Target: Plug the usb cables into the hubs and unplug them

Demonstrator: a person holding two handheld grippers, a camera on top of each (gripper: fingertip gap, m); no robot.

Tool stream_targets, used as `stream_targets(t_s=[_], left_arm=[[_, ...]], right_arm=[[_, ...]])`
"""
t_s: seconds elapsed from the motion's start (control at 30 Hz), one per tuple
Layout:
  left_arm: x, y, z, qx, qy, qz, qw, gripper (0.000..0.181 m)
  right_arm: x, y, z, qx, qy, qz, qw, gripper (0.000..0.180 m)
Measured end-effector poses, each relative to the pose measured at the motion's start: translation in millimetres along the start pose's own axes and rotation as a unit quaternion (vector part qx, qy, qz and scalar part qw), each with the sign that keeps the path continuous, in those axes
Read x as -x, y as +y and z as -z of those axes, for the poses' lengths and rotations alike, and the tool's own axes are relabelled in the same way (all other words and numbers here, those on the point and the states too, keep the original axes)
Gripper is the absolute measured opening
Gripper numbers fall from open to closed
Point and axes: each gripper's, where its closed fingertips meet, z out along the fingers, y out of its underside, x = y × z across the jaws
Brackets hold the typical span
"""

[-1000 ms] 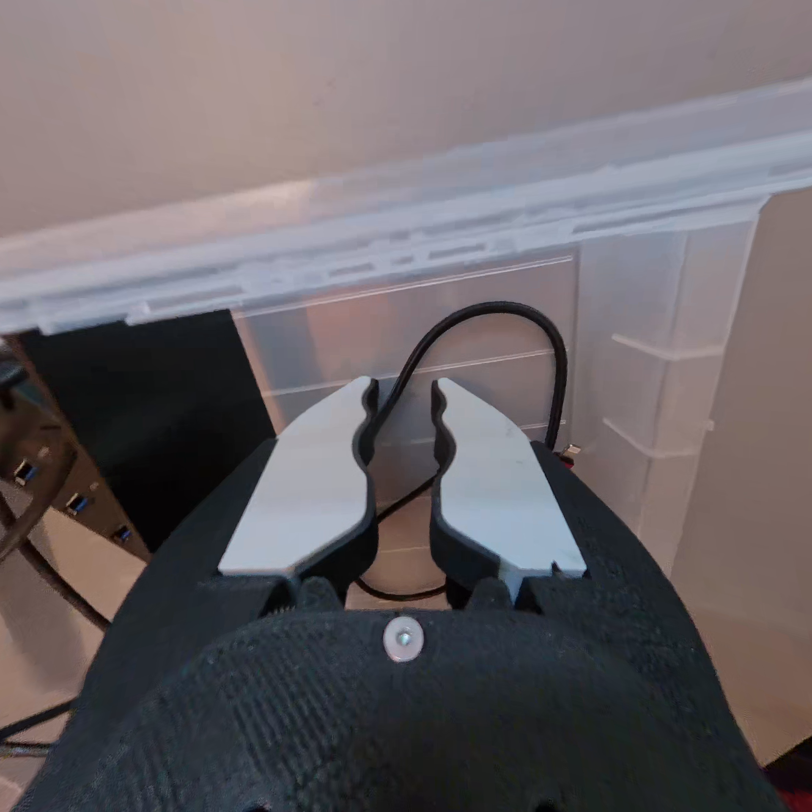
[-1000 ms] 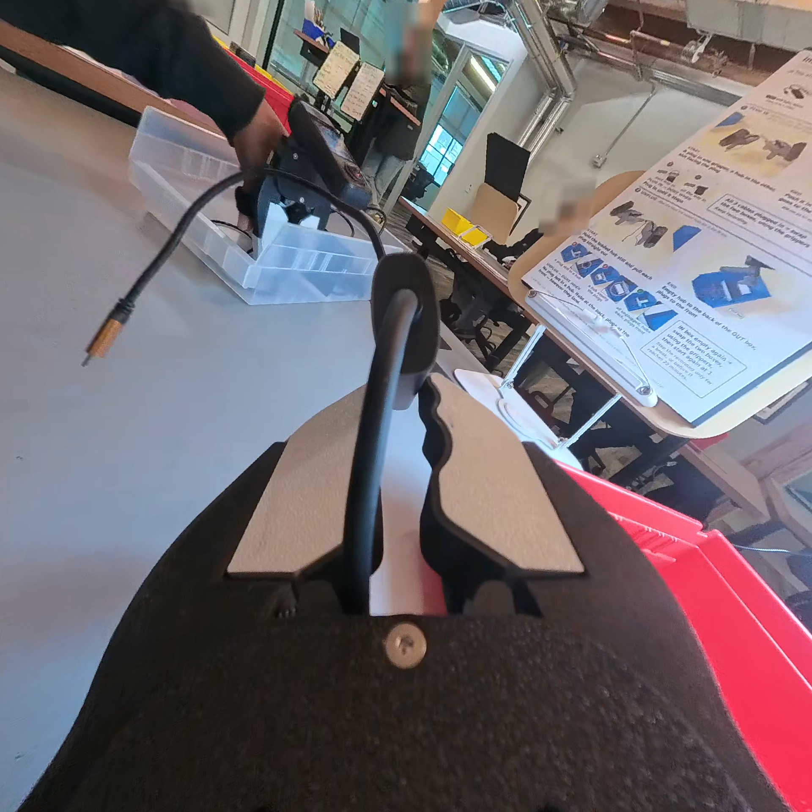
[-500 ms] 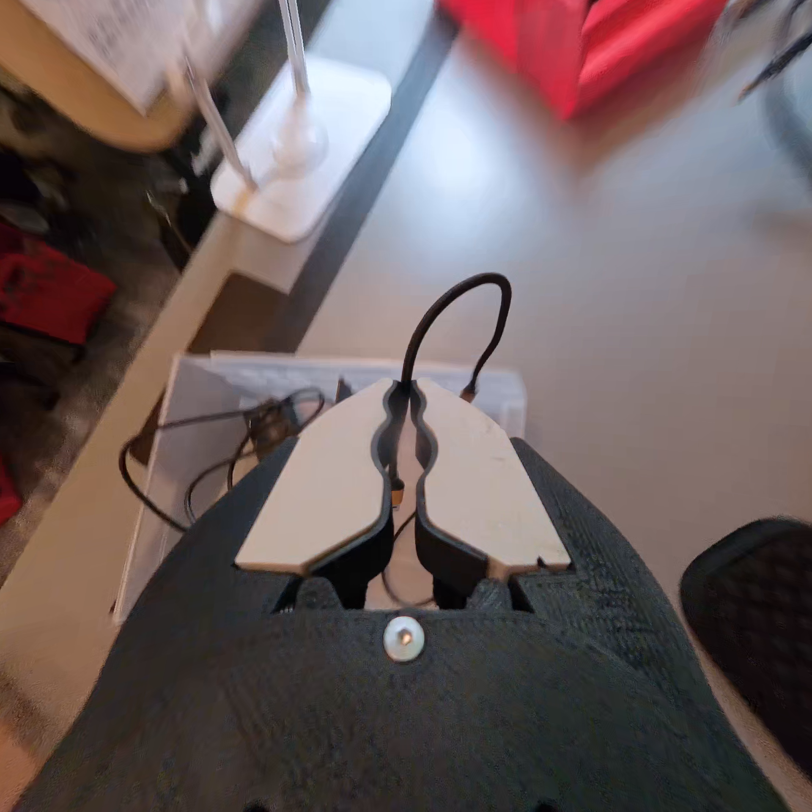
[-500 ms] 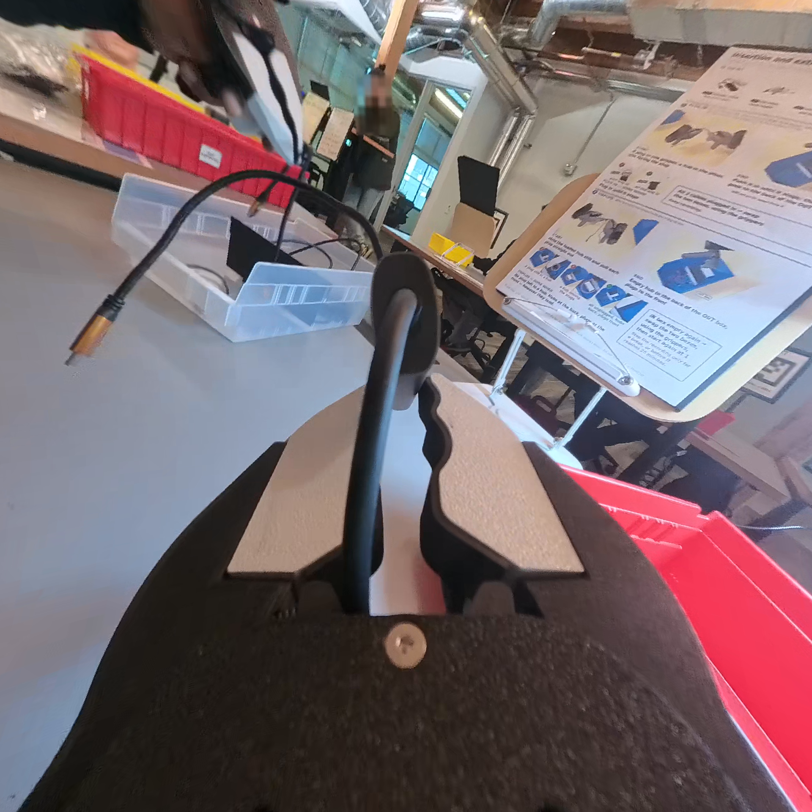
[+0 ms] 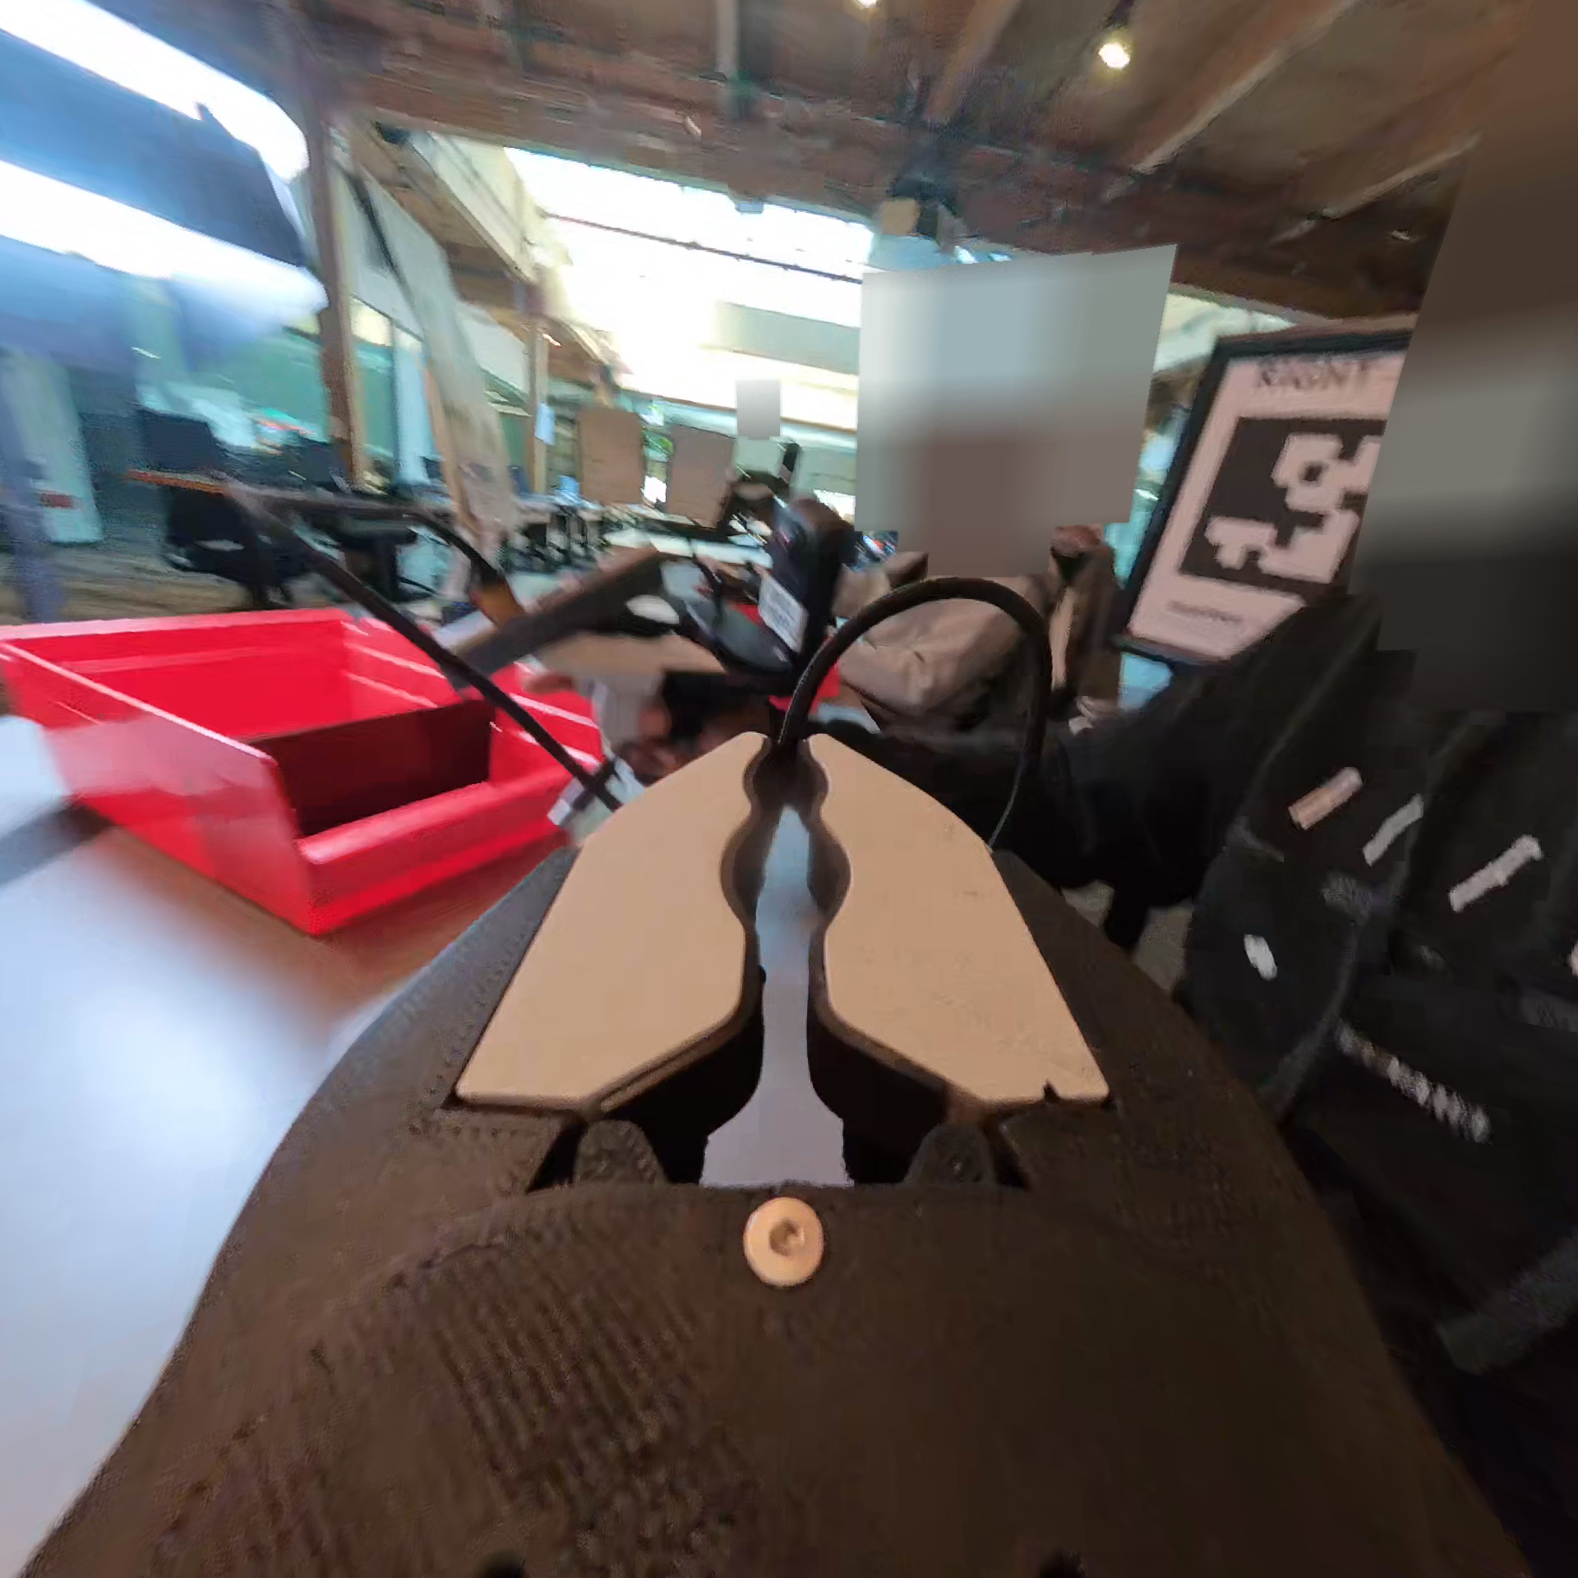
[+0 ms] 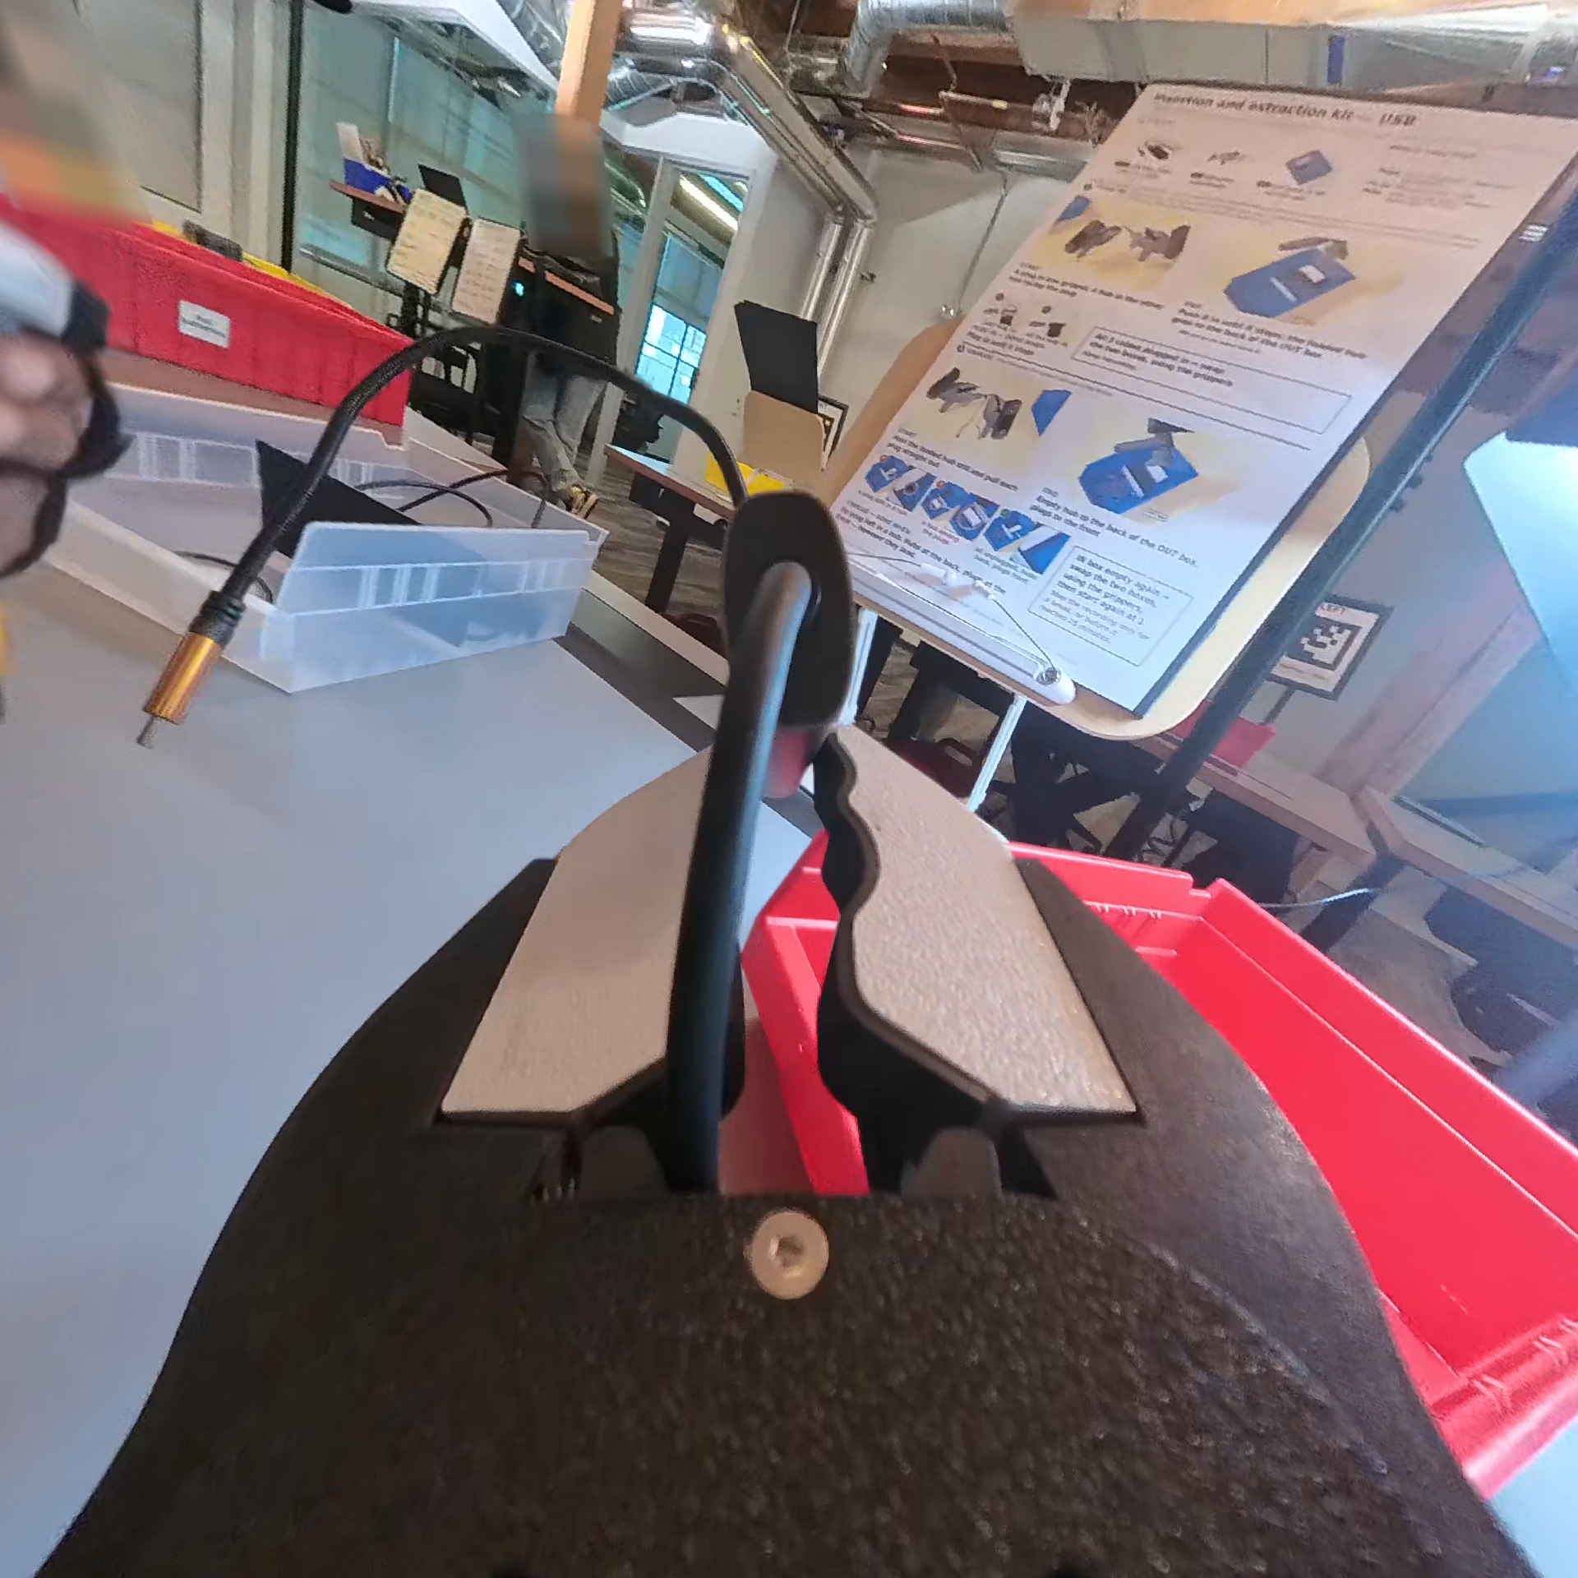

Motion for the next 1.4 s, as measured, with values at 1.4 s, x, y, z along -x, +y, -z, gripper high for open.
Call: stream_targets(t_s=[1.4], left_arm=[[14, 179, 36, 0.512, -0.107, -0.027, 0.852, 0.015]], right_arm=[[10, 8, -2, 0.011, -0.021, 0.022, 0.999, 0.016]])
